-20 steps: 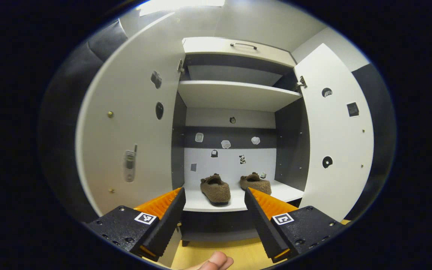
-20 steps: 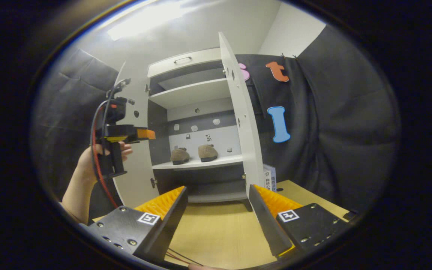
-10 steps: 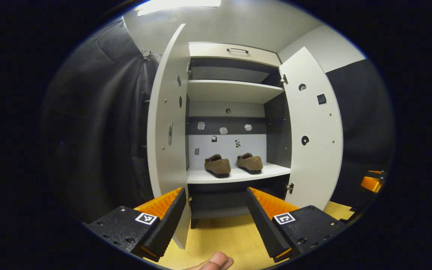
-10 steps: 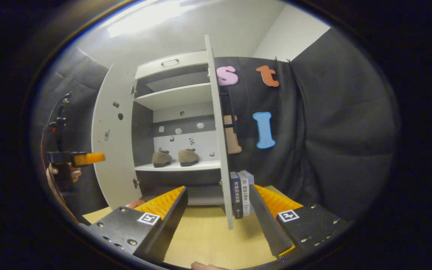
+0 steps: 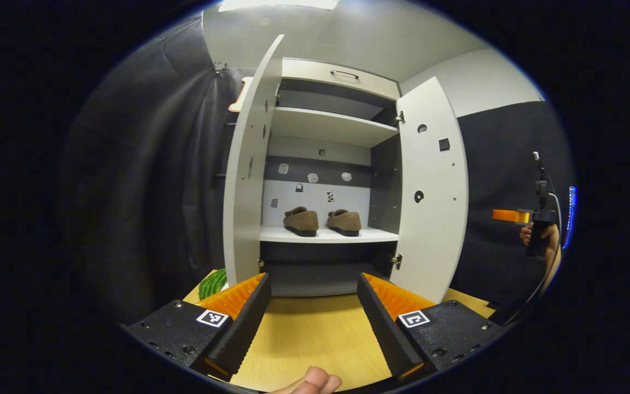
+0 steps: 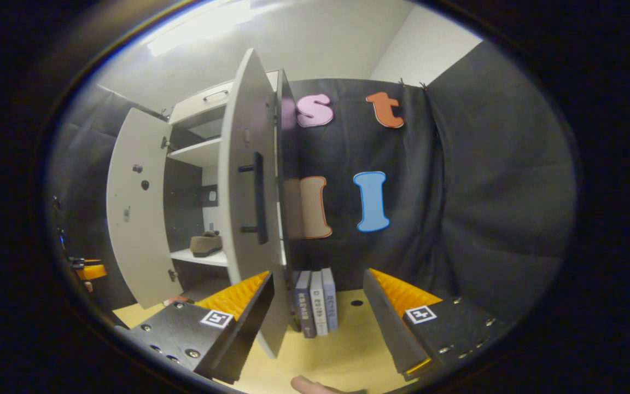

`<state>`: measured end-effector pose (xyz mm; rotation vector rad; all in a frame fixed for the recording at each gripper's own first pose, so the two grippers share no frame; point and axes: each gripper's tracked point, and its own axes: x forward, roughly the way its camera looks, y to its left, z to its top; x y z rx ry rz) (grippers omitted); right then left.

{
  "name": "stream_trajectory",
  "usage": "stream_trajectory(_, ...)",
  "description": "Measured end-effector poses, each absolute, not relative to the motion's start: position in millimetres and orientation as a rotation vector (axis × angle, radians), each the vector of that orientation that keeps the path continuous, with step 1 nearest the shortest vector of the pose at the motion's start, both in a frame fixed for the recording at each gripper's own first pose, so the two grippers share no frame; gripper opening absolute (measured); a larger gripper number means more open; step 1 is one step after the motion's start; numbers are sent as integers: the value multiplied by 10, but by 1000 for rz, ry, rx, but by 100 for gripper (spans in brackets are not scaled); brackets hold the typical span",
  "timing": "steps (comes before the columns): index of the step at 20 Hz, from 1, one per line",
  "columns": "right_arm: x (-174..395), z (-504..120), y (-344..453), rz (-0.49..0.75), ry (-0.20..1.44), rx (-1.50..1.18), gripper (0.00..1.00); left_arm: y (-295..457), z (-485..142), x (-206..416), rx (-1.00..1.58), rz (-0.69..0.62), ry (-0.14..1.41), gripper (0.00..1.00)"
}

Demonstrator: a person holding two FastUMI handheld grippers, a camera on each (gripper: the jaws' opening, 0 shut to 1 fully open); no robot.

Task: Grab one shoe with the right hand and put it into the shoe cabinet, grab the other shoe with the left hand and put it into the shoe cabinet; then close the right door with the right hand and the left door with the left hand.

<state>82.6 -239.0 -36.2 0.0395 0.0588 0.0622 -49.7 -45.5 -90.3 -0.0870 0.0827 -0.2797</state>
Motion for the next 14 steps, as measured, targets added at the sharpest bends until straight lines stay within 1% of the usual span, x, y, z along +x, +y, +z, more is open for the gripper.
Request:
stream_trajectory(1,944,-311,-2517,54,51,28,98,-471,-919,-512,-87,-293,86,99)
stream_trajectory(2,1053,-265,-2616,47,54,26,99,-477,-926,-526,-87,-303,86,97)
stream_trajectory(3,1149,-224,-2661,53,56,33,99,-482,-917,-532,-87,-306,83,99)
stream_trajectory(4,1240,-166,-2690,59,62,52,98,-463,-919,-521,-88,-302,80,96)
stream_trajectory(7,1492,26,-2728,47,50,104,98,-413,-953,-506,-95,-294,83,96)
stream_trajectory(8,1550,92,-2685,56,41,116,98,-403,-959,-495,-93,-295,84,97)
stream_trajectory(9,1607,127,-2607,69,39,132,98,-385,-989,-495,-90,-296,90,94)
stream_trajectory(10,1651,160,-2550,76,40,142,98,-358,-1002,-496,-91,-293,95,96)
stream_trajectory(14,1791,188,-2356,55,61,78,99,-232,-1011,-482,-94,-271,88,96)
